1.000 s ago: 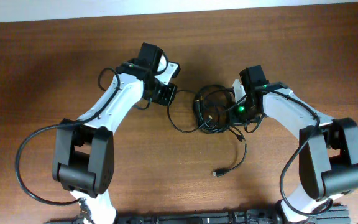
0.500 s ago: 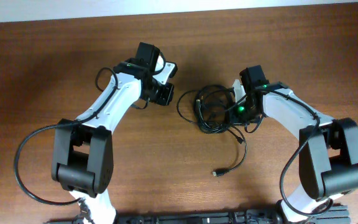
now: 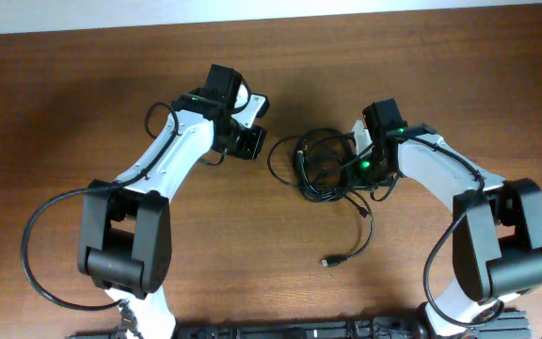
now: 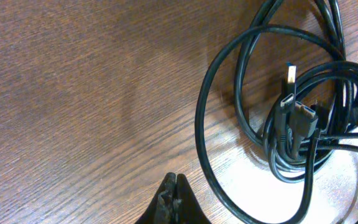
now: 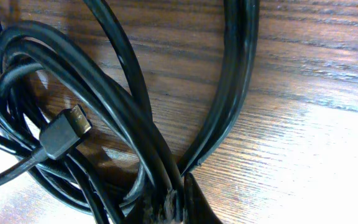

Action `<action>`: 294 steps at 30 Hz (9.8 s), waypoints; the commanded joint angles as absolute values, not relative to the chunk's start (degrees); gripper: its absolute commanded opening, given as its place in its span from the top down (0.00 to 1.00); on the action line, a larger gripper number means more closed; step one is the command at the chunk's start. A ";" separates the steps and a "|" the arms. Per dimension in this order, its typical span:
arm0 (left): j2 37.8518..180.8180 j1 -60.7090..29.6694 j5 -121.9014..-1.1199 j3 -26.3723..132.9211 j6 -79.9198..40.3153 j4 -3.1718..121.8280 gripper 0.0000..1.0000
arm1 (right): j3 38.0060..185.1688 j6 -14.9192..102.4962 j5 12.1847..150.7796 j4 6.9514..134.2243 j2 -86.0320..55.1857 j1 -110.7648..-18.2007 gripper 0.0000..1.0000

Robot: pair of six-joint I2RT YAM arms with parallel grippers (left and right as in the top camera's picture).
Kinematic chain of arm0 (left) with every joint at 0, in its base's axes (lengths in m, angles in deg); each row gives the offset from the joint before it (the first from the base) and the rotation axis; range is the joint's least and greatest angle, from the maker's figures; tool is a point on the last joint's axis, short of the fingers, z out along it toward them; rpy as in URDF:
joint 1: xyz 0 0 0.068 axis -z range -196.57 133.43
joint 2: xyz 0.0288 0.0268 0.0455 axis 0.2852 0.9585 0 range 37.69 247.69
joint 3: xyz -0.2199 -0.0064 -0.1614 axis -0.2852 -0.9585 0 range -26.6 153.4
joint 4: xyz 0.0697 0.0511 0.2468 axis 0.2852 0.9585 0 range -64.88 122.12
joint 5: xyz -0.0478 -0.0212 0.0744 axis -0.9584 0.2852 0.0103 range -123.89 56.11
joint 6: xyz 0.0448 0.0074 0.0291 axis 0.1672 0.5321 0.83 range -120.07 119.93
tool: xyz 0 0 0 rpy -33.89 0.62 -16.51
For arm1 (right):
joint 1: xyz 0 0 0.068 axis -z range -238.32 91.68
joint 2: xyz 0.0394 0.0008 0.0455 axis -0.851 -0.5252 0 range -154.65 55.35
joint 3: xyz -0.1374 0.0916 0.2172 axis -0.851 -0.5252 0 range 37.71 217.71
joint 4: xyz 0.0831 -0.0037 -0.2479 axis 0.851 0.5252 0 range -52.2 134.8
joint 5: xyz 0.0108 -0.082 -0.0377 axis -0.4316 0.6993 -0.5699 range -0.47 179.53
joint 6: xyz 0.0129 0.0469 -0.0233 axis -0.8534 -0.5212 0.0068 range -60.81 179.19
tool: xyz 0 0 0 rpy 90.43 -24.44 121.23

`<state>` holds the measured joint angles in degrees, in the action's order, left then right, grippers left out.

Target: Untangle cables

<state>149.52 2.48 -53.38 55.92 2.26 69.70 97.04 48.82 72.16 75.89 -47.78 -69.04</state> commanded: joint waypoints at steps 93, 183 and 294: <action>138.04 0.80 -51.48 56.82 6.04 74.09 1.00 | 117.48 43.66 109.03 103.21 -41.55 -68.95 0.96; 137.28 -11.66 -41.14 56.82 2.66 76.63 1.00 | 93.48 29.43 97.78 80.83 -40.24 -65.00 0.96; 137.17 -13.00 -26.95 69.75 -19.77 86.33 1.00 | 107.99 44.62 81.47 95.56 -33.27 -52.36 0.96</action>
<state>136.82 -11.84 -23.37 69.95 -10.37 87.23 106.94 43.15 86.26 96.08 -32.99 -52.71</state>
